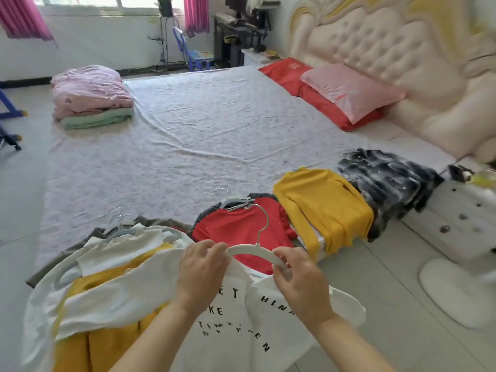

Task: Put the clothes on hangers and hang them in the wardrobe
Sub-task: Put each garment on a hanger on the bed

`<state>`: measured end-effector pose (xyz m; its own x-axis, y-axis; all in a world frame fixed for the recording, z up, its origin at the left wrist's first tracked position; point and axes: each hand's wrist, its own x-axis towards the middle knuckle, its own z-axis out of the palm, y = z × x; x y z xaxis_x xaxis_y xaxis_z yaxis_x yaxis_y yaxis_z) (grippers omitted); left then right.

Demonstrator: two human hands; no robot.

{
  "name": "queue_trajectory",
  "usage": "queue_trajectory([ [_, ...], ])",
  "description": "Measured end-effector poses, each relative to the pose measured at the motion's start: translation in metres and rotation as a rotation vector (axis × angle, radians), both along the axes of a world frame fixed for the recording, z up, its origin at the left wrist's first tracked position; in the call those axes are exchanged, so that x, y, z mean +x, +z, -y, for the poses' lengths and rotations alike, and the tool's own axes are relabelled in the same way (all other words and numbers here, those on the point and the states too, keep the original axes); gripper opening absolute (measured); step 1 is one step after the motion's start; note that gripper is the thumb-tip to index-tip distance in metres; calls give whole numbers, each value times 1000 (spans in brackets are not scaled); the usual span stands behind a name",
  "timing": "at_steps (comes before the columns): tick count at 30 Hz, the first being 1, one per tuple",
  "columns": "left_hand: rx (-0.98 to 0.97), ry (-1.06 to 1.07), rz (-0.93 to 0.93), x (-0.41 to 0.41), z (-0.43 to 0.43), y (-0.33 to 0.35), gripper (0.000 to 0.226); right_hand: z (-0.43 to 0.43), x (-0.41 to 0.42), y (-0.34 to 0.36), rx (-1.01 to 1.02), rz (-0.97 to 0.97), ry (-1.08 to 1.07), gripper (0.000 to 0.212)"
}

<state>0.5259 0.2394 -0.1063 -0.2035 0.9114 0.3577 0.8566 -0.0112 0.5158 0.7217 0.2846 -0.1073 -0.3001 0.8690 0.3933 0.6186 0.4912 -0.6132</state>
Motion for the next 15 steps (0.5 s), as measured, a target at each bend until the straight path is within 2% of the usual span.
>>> queue_trajectory([
  [2, -23, -65, 14, 42, -2, 7, 26, 4, 45, 8, 25, 15, -35, 35],
  [4, -51, -103, 11, 80, -8, 11, 25, 4, 87, 16, 35, 31, -64, 40],
  [6, -75, -139, 25, 116, -19, 11, 14, -2, 123, 21, 47, 50, -106, 39],
  [11, -135, -267, 29, 186, -70, 7, 25, -34, 200, 25, 73, 85, -246, 31],
  [15, -113, -363, 7, 237, -129, -3, 29, -73, 256, 27, 43, 132, -363, 32],
])
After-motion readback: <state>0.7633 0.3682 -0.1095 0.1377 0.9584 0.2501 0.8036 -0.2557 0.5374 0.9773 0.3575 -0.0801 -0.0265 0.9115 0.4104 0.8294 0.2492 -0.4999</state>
